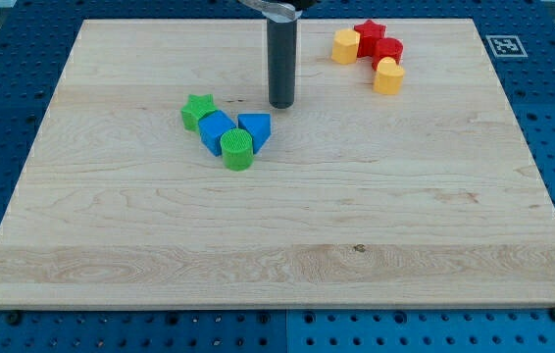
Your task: Drag the arm to the bottom right of the green circle
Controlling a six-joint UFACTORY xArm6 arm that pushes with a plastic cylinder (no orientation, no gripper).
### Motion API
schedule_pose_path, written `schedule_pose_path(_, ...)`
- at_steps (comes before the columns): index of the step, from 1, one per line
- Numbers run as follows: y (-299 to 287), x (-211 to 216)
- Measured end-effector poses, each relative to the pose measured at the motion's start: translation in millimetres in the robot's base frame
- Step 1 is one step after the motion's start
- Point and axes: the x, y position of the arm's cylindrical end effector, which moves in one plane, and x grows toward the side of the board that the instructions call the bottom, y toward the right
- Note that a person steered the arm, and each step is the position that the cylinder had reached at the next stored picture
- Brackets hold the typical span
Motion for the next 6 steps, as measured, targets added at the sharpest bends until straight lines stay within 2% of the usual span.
schedule_pose_path(2,2,19)
schedule_pose_path(6,2,116)
